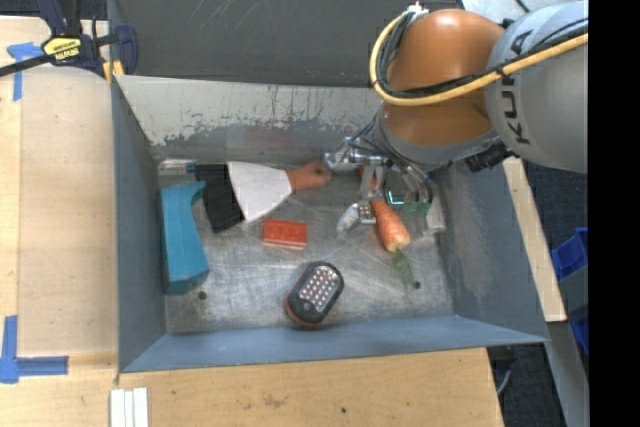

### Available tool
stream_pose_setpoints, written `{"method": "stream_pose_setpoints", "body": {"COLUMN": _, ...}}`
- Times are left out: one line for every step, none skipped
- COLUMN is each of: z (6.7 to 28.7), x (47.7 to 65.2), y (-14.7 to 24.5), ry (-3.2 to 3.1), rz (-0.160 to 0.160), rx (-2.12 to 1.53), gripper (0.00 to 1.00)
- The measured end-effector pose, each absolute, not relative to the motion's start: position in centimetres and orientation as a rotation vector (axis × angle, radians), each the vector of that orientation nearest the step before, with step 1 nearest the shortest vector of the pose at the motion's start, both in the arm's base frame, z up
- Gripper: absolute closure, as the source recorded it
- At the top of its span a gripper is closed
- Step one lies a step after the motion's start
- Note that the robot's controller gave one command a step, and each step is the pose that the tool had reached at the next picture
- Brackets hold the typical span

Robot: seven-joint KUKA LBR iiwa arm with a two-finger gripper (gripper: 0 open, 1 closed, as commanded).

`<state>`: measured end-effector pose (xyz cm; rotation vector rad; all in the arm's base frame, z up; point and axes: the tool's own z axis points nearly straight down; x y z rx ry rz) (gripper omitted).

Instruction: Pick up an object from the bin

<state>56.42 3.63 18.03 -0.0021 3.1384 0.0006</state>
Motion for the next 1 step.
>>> {"method": "stream_pose_setpoints", "body": {"z": 14.69, "x": 58.55, "y": 5.21, "ry": 3.128, "rz": 0.0, "rx": -0.016, "gripper": 0.0}}
